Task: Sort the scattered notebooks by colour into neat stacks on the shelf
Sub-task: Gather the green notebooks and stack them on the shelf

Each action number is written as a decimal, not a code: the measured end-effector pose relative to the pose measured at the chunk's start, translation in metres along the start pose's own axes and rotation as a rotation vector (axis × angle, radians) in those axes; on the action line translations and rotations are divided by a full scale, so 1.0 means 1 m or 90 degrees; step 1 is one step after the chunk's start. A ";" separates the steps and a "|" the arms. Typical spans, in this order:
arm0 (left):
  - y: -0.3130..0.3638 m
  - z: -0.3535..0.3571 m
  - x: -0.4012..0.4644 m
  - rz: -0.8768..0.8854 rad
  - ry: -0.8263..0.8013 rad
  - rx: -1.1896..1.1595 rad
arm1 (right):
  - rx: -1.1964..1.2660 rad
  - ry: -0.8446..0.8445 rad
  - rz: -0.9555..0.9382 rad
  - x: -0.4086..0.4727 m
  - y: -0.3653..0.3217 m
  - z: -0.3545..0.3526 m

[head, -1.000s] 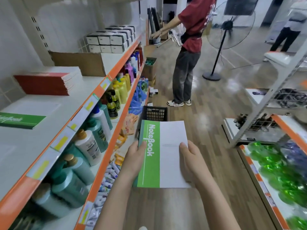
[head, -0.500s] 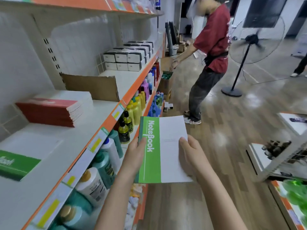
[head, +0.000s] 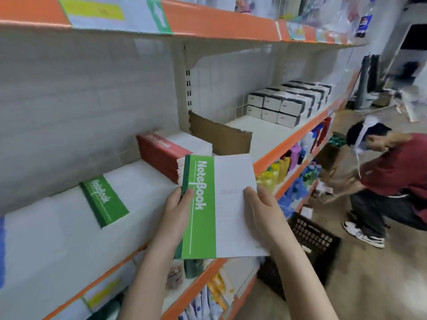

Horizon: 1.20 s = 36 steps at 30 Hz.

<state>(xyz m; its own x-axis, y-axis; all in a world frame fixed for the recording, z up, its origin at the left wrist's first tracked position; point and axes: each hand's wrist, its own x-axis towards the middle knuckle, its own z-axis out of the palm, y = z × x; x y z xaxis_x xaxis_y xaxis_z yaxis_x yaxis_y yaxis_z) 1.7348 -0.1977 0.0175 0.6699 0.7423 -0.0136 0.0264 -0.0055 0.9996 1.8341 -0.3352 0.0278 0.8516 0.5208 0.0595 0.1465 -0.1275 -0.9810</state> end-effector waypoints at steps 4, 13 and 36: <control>0.007 -0.020 -0.008 -0.005 0.134 -0.031 | -0.027 -0.152 -0.056 0.032 -0.013 0.025; -0.011 -0.045 -0.039 -0.096 0.395 0.013 | -0.027 -0.400 -0.100 0.048 -0.012 0.070; -0.012 -0.114 0.032 -0.102 0.590 0.284 | -0.291 -0.412 -0.231 0.124 -0.006 0.173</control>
<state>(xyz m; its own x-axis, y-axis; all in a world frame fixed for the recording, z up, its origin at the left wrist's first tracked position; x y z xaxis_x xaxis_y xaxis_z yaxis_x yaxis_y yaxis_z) 1.6712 -0.0976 0.0074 -0.1934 0.9789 0.0657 0.4628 0.0320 0.8859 1.8515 -0.1243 0.0091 0.2807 0.9545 0.1012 0.6586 -0.1148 -0.7437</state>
